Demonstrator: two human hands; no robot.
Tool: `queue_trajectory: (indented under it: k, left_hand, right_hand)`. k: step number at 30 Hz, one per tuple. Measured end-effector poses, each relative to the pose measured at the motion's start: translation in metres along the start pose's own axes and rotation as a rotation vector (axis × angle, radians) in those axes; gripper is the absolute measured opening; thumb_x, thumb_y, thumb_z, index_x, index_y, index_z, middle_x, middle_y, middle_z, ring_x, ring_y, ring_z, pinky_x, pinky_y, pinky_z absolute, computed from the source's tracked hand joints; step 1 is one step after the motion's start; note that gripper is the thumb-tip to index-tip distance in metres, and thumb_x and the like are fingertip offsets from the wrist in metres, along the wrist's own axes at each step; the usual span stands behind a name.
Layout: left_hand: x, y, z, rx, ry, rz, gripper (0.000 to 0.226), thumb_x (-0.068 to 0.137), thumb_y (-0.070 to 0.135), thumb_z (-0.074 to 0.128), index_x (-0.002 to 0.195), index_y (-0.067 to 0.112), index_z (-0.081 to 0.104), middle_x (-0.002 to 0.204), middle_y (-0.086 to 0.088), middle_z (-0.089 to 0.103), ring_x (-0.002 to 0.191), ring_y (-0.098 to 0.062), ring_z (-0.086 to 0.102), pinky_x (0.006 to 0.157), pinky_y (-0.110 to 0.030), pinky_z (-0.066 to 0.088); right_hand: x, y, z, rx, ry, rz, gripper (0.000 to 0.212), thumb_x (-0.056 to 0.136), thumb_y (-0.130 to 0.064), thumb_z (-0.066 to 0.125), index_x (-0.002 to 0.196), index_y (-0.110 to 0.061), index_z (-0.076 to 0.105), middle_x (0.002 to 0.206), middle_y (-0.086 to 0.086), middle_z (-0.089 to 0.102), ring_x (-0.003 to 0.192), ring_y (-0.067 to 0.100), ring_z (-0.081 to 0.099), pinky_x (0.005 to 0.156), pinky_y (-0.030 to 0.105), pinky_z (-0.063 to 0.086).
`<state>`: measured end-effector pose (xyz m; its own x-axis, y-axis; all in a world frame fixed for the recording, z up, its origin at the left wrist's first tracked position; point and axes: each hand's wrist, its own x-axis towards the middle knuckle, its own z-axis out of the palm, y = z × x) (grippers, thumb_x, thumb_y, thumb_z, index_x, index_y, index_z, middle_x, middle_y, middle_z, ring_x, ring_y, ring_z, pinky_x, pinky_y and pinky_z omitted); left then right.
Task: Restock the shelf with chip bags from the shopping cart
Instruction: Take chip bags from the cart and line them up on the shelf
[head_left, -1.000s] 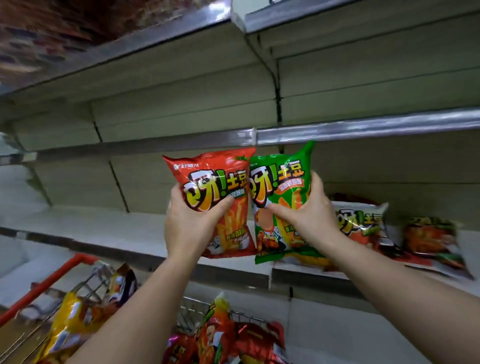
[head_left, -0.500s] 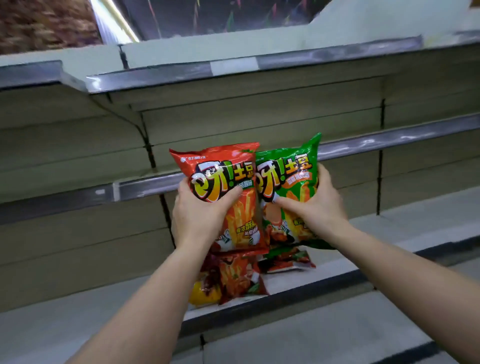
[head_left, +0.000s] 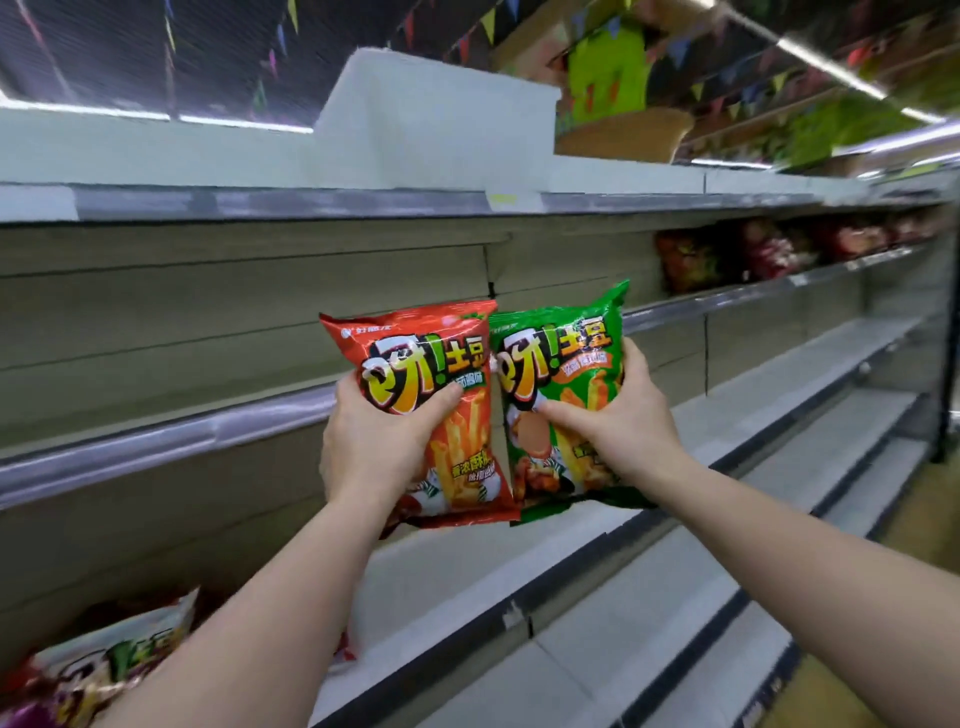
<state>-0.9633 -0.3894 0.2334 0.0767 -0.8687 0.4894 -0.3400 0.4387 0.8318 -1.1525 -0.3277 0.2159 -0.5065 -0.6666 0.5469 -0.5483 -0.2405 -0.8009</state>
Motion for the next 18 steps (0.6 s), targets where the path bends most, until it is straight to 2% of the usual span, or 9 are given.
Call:
queue_trajectory:
  k: [5, 9, 14, 18]
  left_hand:
    - [0.000, 0.034, 0.089, -0.052, -0.068, 0.012, 0.075, 0.063, 0.059, 0.077, 0.123, 0.024, 0.046, 0.117, 0.005, 0.061, 0.110, -0.021, 0.057, 0.093, -0.038, 0.045]
    - [0.002, 0.052, 0.150, -0.058, -0.137, 0.029, 0.063, 0.064, 0.058, 0.077, 0.108, 0.029, 0.043, 0.105, 0.008, 0.058, 0.108, -0.020, 0.058, 0.092, -0.038, 0.046]
    - [0.012, 0.073, 0.217, -0.068, -0.208, 0.055, 0.066, 0.062, 0.060, 0.077, 0.110, 0.029, 0.045, 0.108, 0.008, 0.061, 0.104, -0.020, 0.059, 0.090, -0.037, 0.047]
    - [0.025, 0.084, 0.267, -0.098, -0.259, 0.087, 0.071, 0.061, 0.061, 0.077, 0.116, 0.027, 0.047, 0.115, 0.006, 0.062, 0.106, -0.021, 0.059, 0.088, -0.036, 0.046]
  right_hand:
    - [0.041, 0.041, -0.071, -0.023, 0.063, 0.001, 0.103, 0.060, -0.040, 0.084, 0.142, -0.020, 0.026, 0.124, -0.002, 0.054, 0.112, 0.018, 0.054, 0.099, 0.040, 0.043]
    - [0.067, 0.073, -0.114, -0.045, 0.112, 0.035, 0.106, 0.056, -0.047, 0.083, 0.141, -0.022, 0.026, 0.126, -0.002, 0.055, 0.112, 0.019, 0.054, 0.098, 0.043, 0.044]
    - [0.097, 0.107, -0.154, -0.035, 0.197, 0.054, 0.096, 0.060, -0.039, 0.084, 0.138, -0.020, 0.032, 0.111, -0.009, 0.055, 0.099, 0.011, 0.053, 0.084, 0.025, 0.040]
    - [0.126, 0.136, -0.175, -0.048, 0.241, 0.070, 0.095, 0.056, -0.043, 0.085, 0.134, -0.022, 0.036, 0.111, -0.008, 0.059, 0.101, 0.014, 0.059, 0.087, 0.033, 0.047]
